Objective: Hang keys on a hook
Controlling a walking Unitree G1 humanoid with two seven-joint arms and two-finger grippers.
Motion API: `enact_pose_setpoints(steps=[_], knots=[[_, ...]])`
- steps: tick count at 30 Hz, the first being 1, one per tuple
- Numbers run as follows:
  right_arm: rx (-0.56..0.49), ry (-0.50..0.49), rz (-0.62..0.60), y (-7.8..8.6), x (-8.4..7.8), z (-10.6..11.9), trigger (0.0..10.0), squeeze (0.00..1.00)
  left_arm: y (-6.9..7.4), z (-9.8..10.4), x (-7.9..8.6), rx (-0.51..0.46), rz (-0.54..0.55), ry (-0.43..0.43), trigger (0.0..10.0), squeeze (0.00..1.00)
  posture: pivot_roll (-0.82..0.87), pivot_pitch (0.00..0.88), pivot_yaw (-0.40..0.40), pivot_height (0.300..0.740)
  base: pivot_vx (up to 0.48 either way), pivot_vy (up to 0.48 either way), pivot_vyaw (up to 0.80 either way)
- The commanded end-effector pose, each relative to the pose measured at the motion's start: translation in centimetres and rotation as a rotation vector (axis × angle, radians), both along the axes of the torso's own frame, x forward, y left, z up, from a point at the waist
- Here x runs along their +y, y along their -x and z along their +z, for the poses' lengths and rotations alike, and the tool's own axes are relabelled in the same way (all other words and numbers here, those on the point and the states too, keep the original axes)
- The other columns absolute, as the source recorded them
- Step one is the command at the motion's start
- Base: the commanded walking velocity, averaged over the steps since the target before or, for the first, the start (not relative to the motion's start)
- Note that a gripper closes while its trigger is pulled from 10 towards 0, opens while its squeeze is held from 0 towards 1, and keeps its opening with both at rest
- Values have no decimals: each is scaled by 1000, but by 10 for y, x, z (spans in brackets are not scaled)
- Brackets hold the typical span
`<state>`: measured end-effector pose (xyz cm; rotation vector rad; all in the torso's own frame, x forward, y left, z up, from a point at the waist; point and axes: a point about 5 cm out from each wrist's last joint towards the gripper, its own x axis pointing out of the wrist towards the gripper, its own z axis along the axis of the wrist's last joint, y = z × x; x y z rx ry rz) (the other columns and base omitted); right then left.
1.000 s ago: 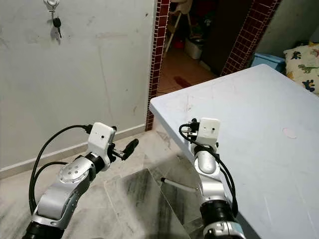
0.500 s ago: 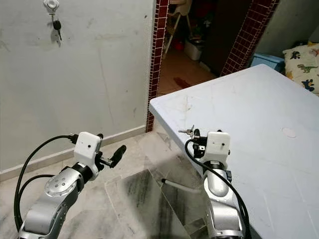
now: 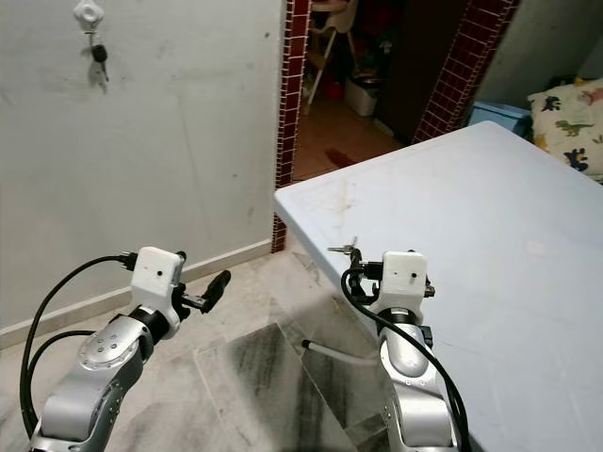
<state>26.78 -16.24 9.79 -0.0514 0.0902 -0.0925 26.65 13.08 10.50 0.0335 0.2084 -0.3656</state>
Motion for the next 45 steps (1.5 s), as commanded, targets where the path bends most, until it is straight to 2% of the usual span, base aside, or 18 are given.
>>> enact_pose_setpoints(steps=[1,7,9,15,16,17,26,29,37,45], knots=[[-9,3,2,0,-1,5,10000,1000,-1,7,-3,-21,-12,-1,10000,0,135,0,-78,740,0,-356,0],[0,5,7,0,0,4,10000,1000,-2,7,-3,-19,-13,4,10000,0,136,0,-76,740,0,-354,0],[9,0,16,1,1,2,10000,1000,-2,8,-3,-18,0,26,10000,0,136,0,-75,740,0,0,0],[17,-24,56,1,10,1,10000,1000,-3,7,1,-14,15,8,10000,0,137,0,-74,740,0,0,0],[19,-33,68,0,12,1,10000,635,-3,7,1,-14,20,3,10000,0,137,0,-74,740,0,0,0],[18,-44,84,-1,15,2,10000,0,-3,6,3,-12,34,-9,10000,0,141,0,-73,740,0,0,0],[16,-96,129,-12,31,5,10000,0,-4,5,18,9,105,-43,10000,0,172,9,-61,740,0,0,0],[33,-121,156,-22,45,5,10000,0,-2,7,22,8,110,-59,10000,0,202,17,-51,740,0,0,0],[53,-131,135,-48,68,0,10000,0,10,12,32,30,81,-92,10000,0,281,45,-26,740,0,0,0],[92,-86,71,-62,70,-10,10000,0,14,16,30,36,52,-84,10000,0,311,57,-31,740,0,0,0]])
